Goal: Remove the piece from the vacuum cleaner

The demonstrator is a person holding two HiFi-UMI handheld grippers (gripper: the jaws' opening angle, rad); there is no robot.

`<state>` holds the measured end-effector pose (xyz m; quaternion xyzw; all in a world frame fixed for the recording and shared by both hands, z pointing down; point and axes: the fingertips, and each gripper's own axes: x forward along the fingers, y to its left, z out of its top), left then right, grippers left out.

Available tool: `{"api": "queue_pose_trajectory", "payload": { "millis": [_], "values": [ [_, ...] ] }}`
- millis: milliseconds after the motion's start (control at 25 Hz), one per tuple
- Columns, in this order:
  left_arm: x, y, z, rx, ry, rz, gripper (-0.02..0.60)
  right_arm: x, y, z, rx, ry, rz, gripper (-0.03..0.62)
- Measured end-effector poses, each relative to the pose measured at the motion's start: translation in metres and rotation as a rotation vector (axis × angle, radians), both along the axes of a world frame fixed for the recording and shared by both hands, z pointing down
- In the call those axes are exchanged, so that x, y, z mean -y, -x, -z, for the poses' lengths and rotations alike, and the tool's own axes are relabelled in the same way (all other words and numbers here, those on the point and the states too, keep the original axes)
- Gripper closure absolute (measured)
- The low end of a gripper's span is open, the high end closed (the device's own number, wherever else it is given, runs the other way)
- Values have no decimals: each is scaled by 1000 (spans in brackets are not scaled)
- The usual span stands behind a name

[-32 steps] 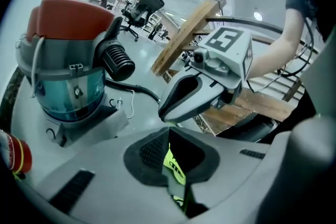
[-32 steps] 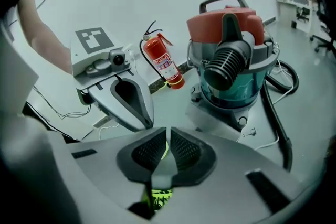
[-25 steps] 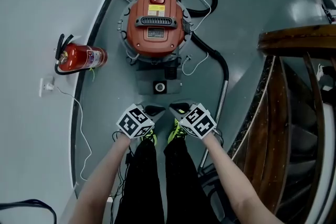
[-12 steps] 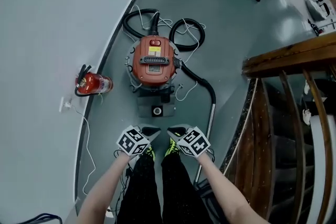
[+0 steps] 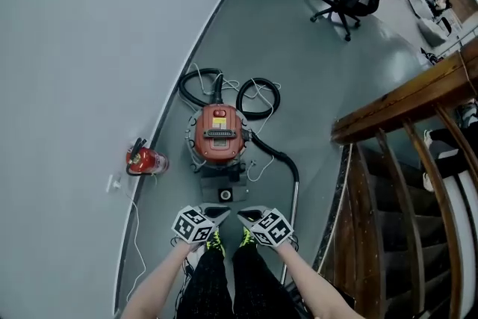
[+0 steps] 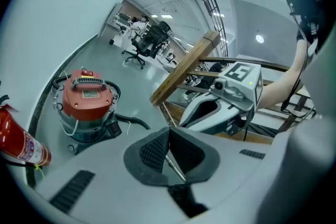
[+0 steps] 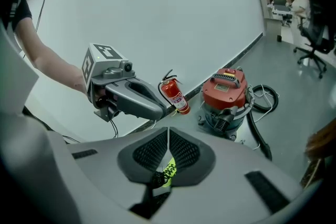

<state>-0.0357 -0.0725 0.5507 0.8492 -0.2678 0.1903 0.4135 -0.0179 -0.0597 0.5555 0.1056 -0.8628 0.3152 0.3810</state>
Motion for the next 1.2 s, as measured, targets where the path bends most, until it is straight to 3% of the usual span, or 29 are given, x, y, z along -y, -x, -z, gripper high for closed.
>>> {"api": "queue_pose_trajectory", "payload": {
  "millis": [360, 560, 880, 1200],
  "values": [
    [-3, 6, 68, -4, -42, -2, 569, 7, 7, 62, 32, -39, -27, 571],
    [-1, 13, 106, -23, -61, 61, 569, 13, 11, 101, 77, -49, -80, 571],
    [-6, 21, 147, 12, -128, 53, 569, 10, 21, 149, 128, -91, -80, 571],
    [3, 40, 185, -8, -209, 99, 569, 9, 29, 174, 153, -126, -105, 571]
  ]
}}
